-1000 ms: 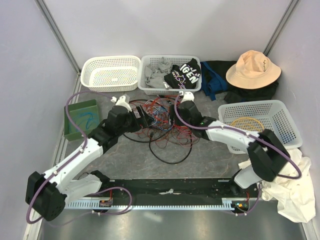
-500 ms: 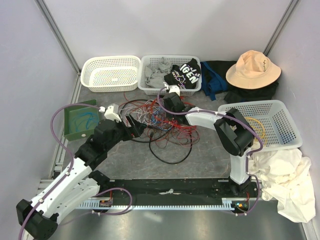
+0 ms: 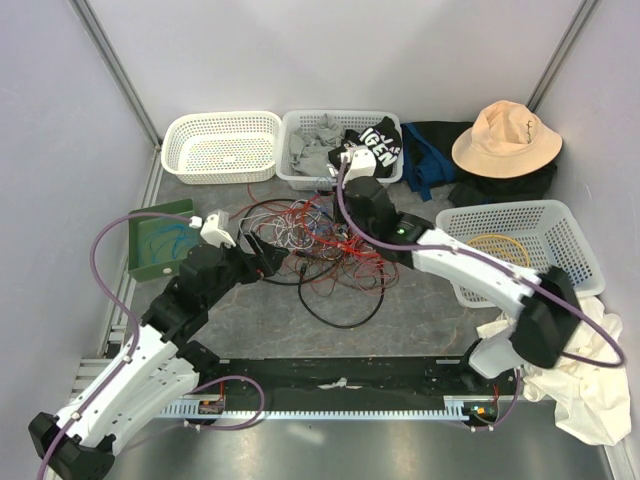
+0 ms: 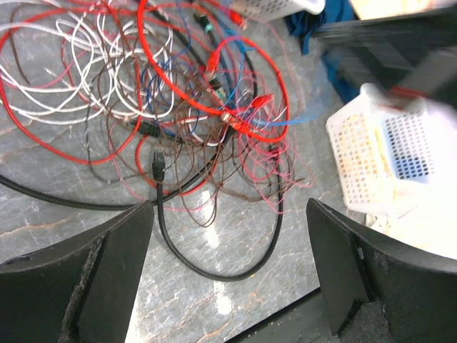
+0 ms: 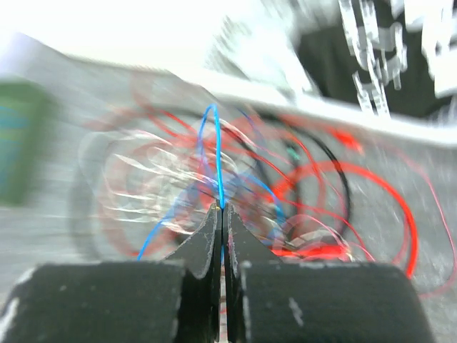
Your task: Untangle the cables
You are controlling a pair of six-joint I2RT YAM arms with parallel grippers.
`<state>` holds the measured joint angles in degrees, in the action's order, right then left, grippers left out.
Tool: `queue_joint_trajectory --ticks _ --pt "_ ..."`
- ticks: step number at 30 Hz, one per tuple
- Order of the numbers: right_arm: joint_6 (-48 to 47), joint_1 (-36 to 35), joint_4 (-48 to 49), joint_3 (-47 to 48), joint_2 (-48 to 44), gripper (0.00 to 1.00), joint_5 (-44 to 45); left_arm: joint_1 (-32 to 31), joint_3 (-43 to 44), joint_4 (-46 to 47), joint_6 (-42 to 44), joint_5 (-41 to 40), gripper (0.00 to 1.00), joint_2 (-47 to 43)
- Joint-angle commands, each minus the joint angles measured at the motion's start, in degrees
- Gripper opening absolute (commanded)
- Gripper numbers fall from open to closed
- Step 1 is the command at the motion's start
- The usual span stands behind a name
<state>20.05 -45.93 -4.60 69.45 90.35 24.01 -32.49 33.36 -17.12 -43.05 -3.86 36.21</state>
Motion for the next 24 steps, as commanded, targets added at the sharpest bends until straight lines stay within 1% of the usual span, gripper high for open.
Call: queue_joint_trajectory --ticks 1,5,7,9,11,12,14,15,18,19,21,22,24 --pt "-2.9 -4.1 -3.1 4.5 -12.3 0.0 1.0 0.0 0.1 4.6 -0.7 -0.9 0.95 -2.6" --pt "-2.0 -4.6 -7.3 7.4 -17.5 0.0 -2.0 0.0 -1.3 10.5 -1.8 0.6 0.98 -4.6" --pt "-1.1 -4.8 -8.8 7.2 -20.3 0.0 -3.2 0.0 -1.4 13.8 -1.6 1.4 0.99 -5.4" --pt "-0.1 -4.9 -9.5 6.7 -22.7 0.0 -4.1 0.0 -1.4 17.4 -0.3 2.8 1.0 -5.9" --pt "0.5 -4.9 -9.8 6.0 -24.2 0.0 -5.4 0.0 -2.5 23.0 1.6 4.4 1.0 -5.9" --pt "0.9 -4.9 -10.0 5.8 -25.4 0.0 -5.9 0.0 -3.3 28.7 2.2 7.0 1.0 -5.4" --pt "1.6 -4.9 -10.2 5.9 -26.4 0.0 -7.3 0.0 -6.9 35.5 2.4 10.2 1.0 -4.7" --pt "1.9 -4.9 -10.5 6.1 -27.1 0.0 -7.7 0.0 -10.2 44.4 2.3 11.1 0.99 -3.7" --pt "2.3 -4.9 -11.5 7.1 -28.2 0.0 -8.5 -0.2 -17.2 58.6 0.4 13.7 1.0 -1.3" --pt "2.5 -4.9 -11.7 7.7 -28.4 0.0 -8.7 -0.5 -18.2 64.6 0.7 14.2 1.0 0.5" --pt "3.0 -4.9 -12.4 8.2 -28.6 0.0 -9.0 -2.0 -19.2 68.5 2.5 16.6 1.0 2.5" --pt "3.1 -4.9 -12.8 8.9 -28.6 0.0 -9.0 -2.9 -19.2 70.7 5.9 16.9 1.0 3.9" --pt "3.9 -4.9 -13.8 9.8 -28.1 0.0 -9.2 -6.1 -19.7 72.0 9.2 16.4 1.0 4.7"
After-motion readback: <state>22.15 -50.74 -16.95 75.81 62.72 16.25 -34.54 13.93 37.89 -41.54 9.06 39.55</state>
